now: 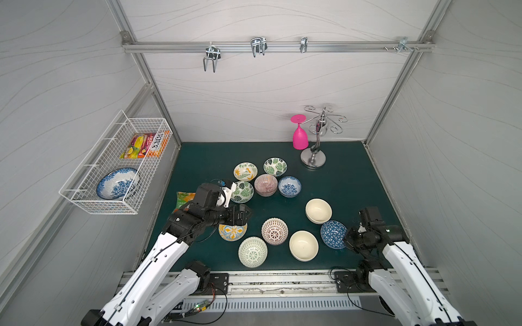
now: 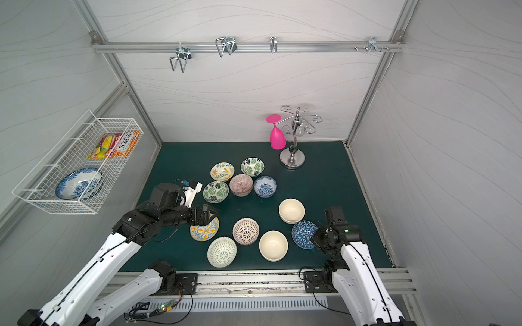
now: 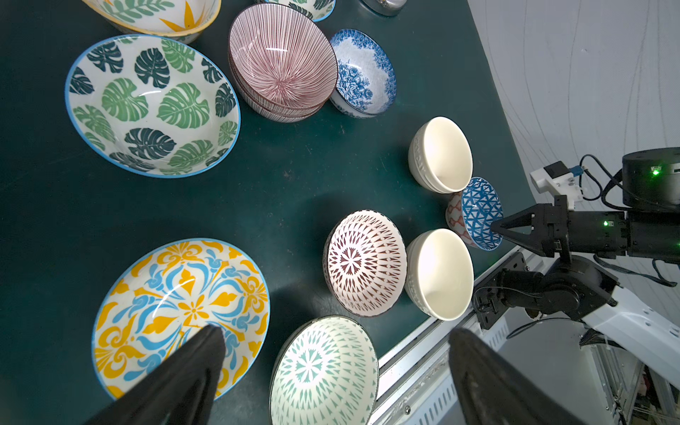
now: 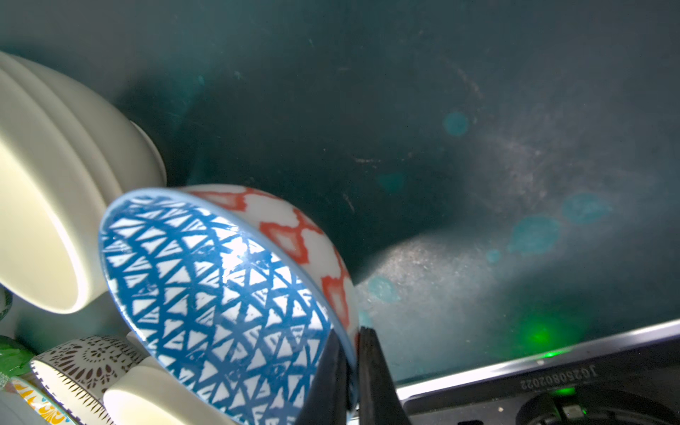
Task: Stack the bowls
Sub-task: Pick up the bowl from the center of the board, then place the bowl on the bowl.
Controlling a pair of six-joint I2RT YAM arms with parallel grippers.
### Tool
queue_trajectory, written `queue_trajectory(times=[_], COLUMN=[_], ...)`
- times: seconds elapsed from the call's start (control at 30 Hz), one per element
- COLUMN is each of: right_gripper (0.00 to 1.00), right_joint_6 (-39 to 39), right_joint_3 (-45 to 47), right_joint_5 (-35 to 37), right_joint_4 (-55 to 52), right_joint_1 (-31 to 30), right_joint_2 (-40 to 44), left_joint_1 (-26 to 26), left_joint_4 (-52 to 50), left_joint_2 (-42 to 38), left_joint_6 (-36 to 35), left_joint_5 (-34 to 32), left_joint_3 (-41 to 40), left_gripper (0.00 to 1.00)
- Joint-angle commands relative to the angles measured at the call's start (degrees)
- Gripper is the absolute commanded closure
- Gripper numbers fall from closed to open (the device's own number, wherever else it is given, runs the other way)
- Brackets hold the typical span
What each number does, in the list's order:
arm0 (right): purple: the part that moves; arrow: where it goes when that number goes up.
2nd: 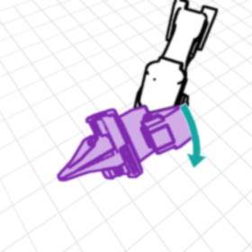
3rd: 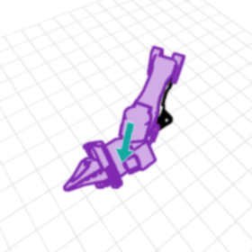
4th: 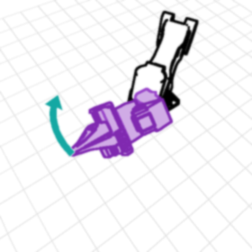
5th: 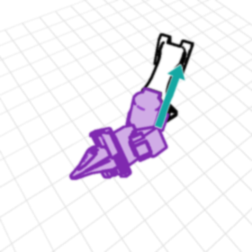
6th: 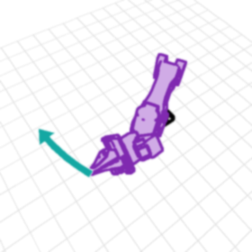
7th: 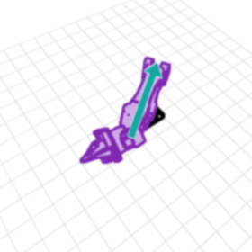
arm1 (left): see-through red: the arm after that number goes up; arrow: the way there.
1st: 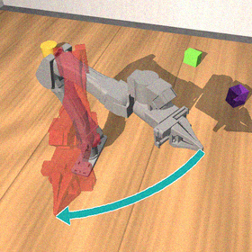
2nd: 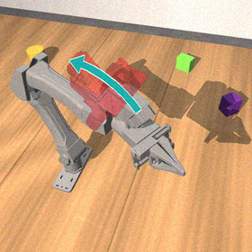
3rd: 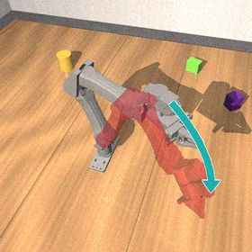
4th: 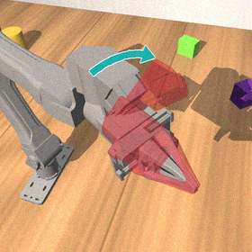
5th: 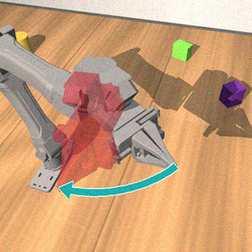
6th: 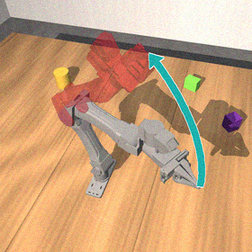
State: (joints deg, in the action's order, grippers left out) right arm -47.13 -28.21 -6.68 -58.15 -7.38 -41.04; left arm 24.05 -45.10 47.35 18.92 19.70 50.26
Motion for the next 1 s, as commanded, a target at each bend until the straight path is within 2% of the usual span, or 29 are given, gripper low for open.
queue_trajectory(times=[0.0,0.27,0.5,0.67,0.77,0.97], right_gripper=[1.00,1.00,1.00,1.00,1.00,1.00], right_joint_6=[-0.3,-3.1,-3.1,1.2,2.9,8.1], right_joint_3=[-2.6,-5.1,-10.7,-16.5,-20.1,-32.6], right_joint_5=[1.1,1.8,0.1,-2.0,-4.5,0.6], right_joint_4=[-2.2,-6.0,-3.5,4.0,9.6,14.3], right_joint_1=[0.1,0.1,0.1,-0.2,-1.8,-12.8], right_joint_2=[1.8,10.4,8.7,0.5,-7.2,-25.2], left_joint_1=[0.1,0.1,0.1,0.1,0.1,0.1], left_joint_4=[1.6,1.6,1.5,1.7,2.0,2.6], left_joint_2=[-0.3,-0.3,-0.4,-0.5,0.0,1.7], left_joint_6=[-0.1,0.0,0.0,0.0,0.0,-0.2], left_joint_5=[-0.8,-0.8,-1.0,-0.7,0.6,3.7], left_joint_3=[0.2,0.1,0.2,0.1,0.0,-0.1], left_gripper=[0.01,0.01,0.01,0.00,0.00,0.00])
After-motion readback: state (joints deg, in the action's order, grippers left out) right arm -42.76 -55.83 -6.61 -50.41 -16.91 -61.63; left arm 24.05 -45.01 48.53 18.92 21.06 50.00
